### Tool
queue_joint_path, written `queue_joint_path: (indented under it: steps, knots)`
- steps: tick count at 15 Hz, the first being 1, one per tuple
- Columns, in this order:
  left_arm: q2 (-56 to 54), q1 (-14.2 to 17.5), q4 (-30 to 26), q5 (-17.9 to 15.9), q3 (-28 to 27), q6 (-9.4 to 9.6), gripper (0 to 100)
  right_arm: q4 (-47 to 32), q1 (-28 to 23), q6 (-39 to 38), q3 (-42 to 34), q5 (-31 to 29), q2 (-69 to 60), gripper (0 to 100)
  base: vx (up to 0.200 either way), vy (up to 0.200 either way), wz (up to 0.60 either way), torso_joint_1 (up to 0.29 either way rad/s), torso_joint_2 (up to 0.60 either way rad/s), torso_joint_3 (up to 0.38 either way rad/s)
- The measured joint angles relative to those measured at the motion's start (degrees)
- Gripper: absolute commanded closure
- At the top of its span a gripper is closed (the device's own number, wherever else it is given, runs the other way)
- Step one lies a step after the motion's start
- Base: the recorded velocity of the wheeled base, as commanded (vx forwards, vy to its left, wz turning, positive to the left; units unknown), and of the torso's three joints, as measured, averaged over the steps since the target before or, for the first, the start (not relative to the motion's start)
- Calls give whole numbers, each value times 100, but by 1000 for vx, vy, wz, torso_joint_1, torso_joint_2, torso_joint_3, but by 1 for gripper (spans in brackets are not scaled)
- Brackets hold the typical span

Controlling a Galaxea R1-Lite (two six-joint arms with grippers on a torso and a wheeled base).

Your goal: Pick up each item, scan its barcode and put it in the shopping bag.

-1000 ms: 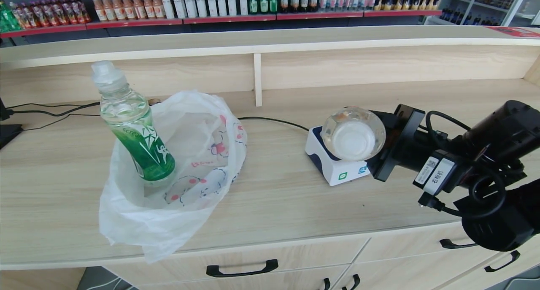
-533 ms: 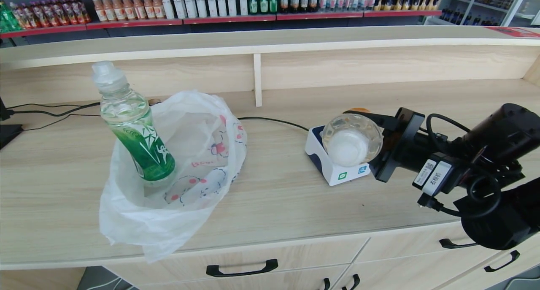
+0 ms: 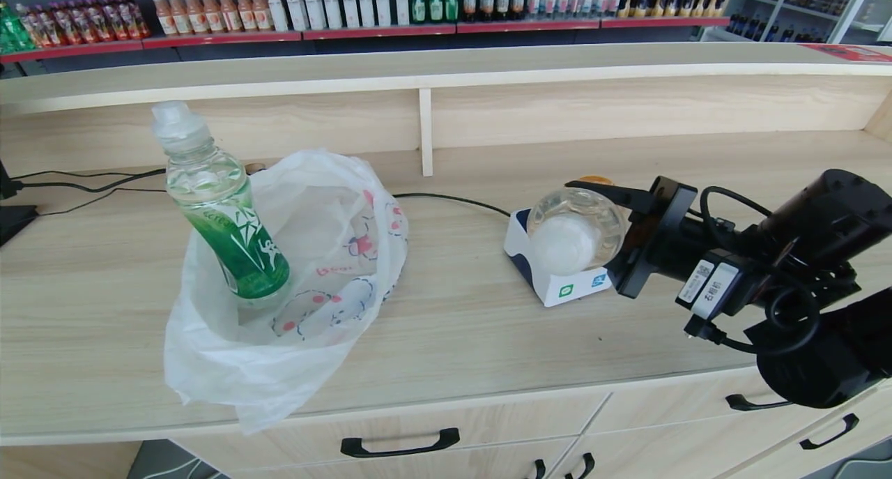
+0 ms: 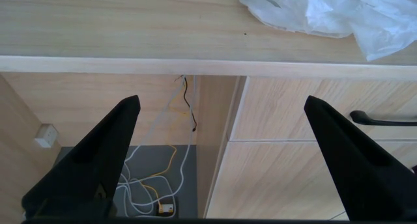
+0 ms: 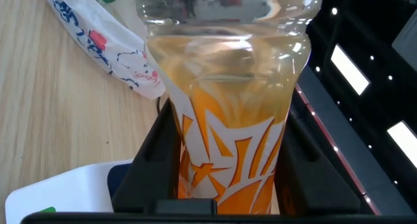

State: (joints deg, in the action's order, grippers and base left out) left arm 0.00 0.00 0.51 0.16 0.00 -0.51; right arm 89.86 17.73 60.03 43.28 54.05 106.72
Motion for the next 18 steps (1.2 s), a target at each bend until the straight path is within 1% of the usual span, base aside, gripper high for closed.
queue_joint_path:
  steps: [7, 11, 13, 16, 18]
  knots:
    - [0, 0, 0, 0, 0, 0, 0, 2, 44, -338, 29, -161, -233, 100, 0, 0, 0, 0, 0, 0]
    - [0, 0, 0, -2, 0, 2, 0, 6, 319, -433, -116, -427, -328, 100, 0, 0, 0, 0, 0, 0]
    - [0, 0, 0, 0, 0, 0, 0, 2, 501, -635, -205, -761, -374, 100, 0, 0, 0, 0, 0, 0]
    - [0, 0, 0, 0, 0, 2, 0, 5, 656, -778, -307, -842, -423, 100, 0, 0, 0, 0, 0, 0]
    - [0, 0, -2, 0, 0, 0, 0, 5, 694, -1117, -375, -1020, -521, 100, 0, 0, 0, 0, 0, 0]
